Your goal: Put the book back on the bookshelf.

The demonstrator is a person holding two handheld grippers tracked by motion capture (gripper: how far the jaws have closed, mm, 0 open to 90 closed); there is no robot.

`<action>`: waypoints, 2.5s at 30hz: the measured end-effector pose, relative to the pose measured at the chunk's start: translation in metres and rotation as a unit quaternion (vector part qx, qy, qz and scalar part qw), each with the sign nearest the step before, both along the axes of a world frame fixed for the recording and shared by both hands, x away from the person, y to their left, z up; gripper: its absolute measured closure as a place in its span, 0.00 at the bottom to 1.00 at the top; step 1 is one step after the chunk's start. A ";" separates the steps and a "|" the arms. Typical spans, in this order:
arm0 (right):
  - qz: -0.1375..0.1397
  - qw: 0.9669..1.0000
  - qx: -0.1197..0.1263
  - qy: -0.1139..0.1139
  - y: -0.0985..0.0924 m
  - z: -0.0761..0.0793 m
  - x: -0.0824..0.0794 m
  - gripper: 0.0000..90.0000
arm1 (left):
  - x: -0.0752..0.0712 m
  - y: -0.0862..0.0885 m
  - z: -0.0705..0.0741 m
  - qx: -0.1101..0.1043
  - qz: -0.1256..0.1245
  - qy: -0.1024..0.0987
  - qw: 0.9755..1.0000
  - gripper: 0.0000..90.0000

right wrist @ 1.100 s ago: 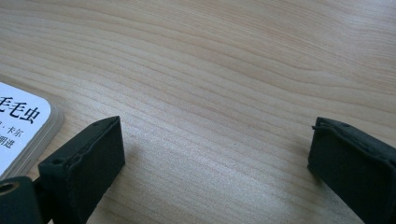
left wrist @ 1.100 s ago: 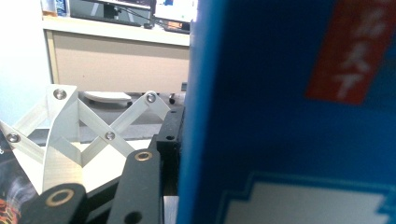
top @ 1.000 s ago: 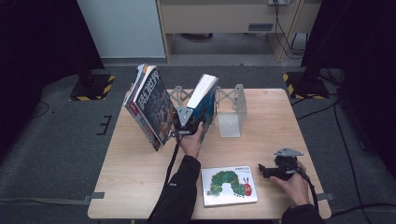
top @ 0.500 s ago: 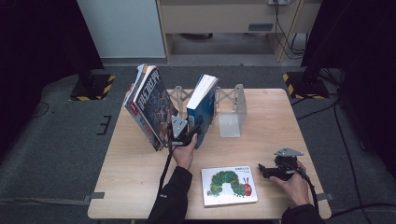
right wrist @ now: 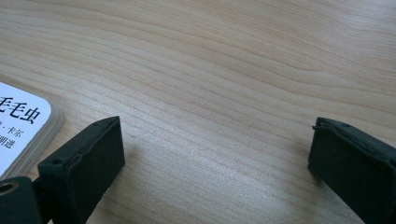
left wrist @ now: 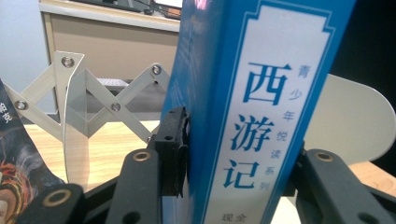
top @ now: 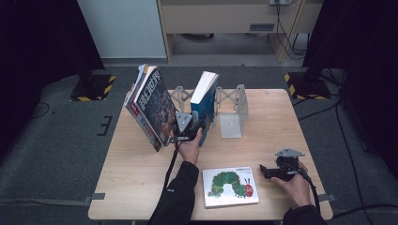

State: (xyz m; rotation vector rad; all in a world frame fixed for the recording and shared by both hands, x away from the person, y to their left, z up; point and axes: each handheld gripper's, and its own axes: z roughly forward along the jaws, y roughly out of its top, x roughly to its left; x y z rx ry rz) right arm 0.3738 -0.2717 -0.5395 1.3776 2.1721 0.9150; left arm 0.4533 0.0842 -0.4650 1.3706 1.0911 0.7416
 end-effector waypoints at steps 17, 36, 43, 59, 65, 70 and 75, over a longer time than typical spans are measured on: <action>0.000 1.000 0.001 0.002 0.000 0.000 0.000 0.04 | -0.017 0.011 0.001 0.005 -0.005 0.005 1.000 0.66; 0.002 1.000 0.001 0.002 0.001 0.000 0.001 0.04 | -0.018 -0.009 -0.004 0.002 0.010 -0.014 1.000 0.64; 0.003 1.000 0.001 0.001 0.001 0.000 0.001 0.04 | -0.014 -0.019 -0.005 0.003 0.008 -0.015 1.000 0.61; 0.008 1.000 -0.002 -0.001 0.001 0.000 0.001 0.04 | -0.025 -0.009 -0.015 0.052 -0.048 -0.008 0.997 0.53; 0.008 1.000 -0.001 -0.001 0.001 0.000 0.001 0.04 | -0.027 -0.007 -0.016 0.046 -0.053 0.015 0.997 0.60; 0.008 1.000 -0.001 0.000 0.001 0.000 0.001 0.04 | -0.025 -0.017 -0.015 0.046 -0.056 0.018 0.997 0.58; 0.008 1.000 -0.001 0.000 0.001 0.000 0.001 0.04 | -0.020 -0.032 -0.012 0.052 -0.067 0.028 0.996 0.54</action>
